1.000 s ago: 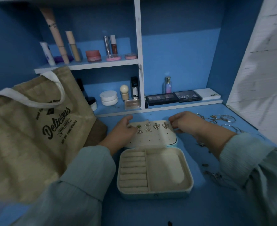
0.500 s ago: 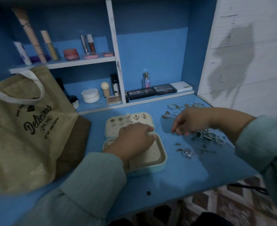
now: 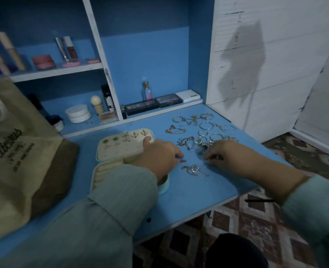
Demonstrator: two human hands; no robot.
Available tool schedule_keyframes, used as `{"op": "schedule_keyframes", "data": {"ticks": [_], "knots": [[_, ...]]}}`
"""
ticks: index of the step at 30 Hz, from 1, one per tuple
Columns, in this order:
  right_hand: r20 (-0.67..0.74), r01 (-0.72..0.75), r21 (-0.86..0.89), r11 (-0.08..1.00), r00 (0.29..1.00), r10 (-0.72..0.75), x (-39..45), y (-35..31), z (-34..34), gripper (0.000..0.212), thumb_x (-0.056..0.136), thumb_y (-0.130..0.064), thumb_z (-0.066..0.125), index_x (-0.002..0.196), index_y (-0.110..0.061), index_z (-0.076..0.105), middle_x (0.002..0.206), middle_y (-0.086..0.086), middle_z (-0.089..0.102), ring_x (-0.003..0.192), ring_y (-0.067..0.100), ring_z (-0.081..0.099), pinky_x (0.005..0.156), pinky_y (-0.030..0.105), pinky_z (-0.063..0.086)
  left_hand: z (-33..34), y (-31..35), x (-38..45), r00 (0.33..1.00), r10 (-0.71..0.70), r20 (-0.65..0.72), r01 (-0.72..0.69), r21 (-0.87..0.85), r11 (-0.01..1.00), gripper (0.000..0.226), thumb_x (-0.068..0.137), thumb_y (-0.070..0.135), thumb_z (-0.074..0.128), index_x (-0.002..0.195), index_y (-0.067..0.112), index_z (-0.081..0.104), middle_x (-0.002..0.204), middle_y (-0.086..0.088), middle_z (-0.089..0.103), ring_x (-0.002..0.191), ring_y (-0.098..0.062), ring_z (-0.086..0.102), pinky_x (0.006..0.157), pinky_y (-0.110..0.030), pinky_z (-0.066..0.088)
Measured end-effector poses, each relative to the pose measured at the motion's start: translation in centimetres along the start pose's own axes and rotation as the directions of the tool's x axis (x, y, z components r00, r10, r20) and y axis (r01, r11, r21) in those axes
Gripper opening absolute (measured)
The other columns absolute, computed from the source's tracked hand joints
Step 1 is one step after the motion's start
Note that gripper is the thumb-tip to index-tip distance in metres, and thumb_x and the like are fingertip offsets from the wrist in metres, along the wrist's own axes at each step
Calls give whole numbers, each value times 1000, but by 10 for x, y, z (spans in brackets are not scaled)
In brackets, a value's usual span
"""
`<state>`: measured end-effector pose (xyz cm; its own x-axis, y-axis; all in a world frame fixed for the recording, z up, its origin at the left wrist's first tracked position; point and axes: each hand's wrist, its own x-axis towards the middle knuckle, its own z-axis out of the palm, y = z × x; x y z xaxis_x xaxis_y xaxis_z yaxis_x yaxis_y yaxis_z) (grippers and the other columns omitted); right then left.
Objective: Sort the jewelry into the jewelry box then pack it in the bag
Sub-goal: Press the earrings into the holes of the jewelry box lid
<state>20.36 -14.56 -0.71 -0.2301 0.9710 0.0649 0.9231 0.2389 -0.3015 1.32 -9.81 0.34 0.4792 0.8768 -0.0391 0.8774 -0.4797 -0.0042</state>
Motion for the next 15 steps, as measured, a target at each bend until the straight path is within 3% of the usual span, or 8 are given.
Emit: {"op": "schedule_keyframes", "data": {"ticks": [3,8,11,15], "knots": [[-112,25,24,999,993,-23,-9,10,8,23,88,-12,59,109,-11,68,105,1,58,101,17,54,77,12,30,2,1,6,1000,-4,-3,4,-24,1000,23,95,38,46,112,43,62,125,16,55,122,-14,42,109,-49,7],[-266,0,119,993,964,32,-18,15,13,24,88,-5,58,110,-8,68,87,-8,44,82,10,46,66,9,29,6,0,10,999,11,-36,-13,-62,998,15,90,40,55,101,43,65,112,17,58,115,-10,47,108,-48,6],[-287,-17,167,986,956,65,-18,16,18,26,87,-5,60,112,-9,67,86,-10,44,81,8,45,69,5,31,8,-1,9,998,-5,-56,-2,-109,994,12,88,40,57,96,42,66,109,18,59,112,-7,49,108,-48,6],[-286,-31,169,985,955,79,-13,13,24,26,89,-11,59,114,-11,66,93,-7,45,91,11,48,77,14,29,11,-1,7,996,-28,-82,14,-157,987,13,90,43,53,94,42,66,104,20,58,108,-6,49,110,-48,9]]}}
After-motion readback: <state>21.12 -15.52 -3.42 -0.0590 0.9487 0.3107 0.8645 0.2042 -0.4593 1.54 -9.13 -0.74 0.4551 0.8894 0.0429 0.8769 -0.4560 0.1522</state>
